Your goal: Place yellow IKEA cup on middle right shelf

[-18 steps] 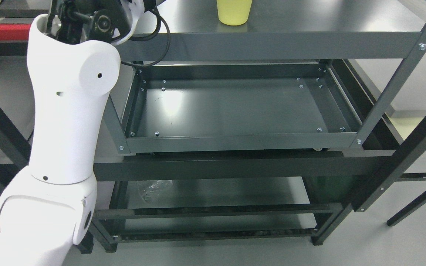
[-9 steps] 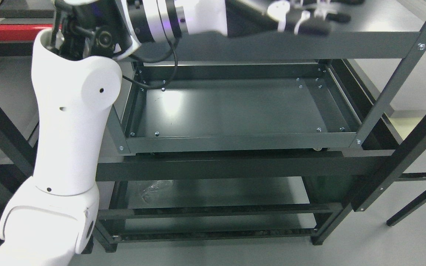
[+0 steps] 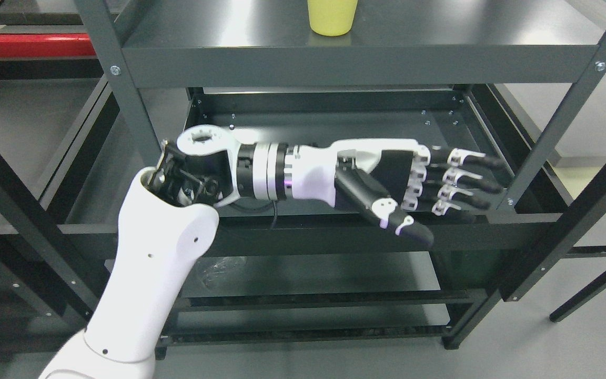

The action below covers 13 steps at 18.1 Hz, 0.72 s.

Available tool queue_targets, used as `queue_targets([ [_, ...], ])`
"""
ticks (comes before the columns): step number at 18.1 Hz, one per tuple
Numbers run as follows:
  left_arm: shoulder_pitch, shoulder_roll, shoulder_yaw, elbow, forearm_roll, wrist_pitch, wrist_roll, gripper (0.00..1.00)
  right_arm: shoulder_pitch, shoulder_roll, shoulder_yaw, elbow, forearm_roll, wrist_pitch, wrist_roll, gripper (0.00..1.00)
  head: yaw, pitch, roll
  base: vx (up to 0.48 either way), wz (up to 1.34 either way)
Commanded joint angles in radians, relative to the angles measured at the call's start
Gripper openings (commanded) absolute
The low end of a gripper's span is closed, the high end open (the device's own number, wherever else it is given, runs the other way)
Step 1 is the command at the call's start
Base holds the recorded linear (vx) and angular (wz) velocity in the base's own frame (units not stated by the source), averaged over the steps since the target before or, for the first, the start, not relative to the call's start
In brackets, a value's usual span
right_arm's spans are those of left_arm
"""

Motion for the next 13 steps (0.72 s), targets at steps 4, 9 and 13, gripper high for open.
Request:
queue_targets([
  [4, 0.271, 0.017, 0.06, 0.18, -0.415, -0.595, 0.514, 0.99, 0.014, -0.017, 0.017, 0.0, -0.025, -0.001, 0.001, 0.99, 0.0, 0.0, 0.0, -0.001, 0.0],
  [9, 0.423, 0.017, 0.171, 0.17, -0.442, -0.874, 0.79, 0.99, 0.014, -0.017, 0.017, 0.0, -0.025, -0.001, 0.001, 0.99, 0.0, 0.0, 0.0, 0.0, 0.0],
  [13, 0.503, 0.017, 0.195, 0.067, -0.442, -0.896, 0.79, 0.99, 0.014, -0.017, 0.017, 0.0, -0.025, -0.001, 0.001, 0.99, 0.0, 0.0, 0.0, 0.0, 0.0],
])
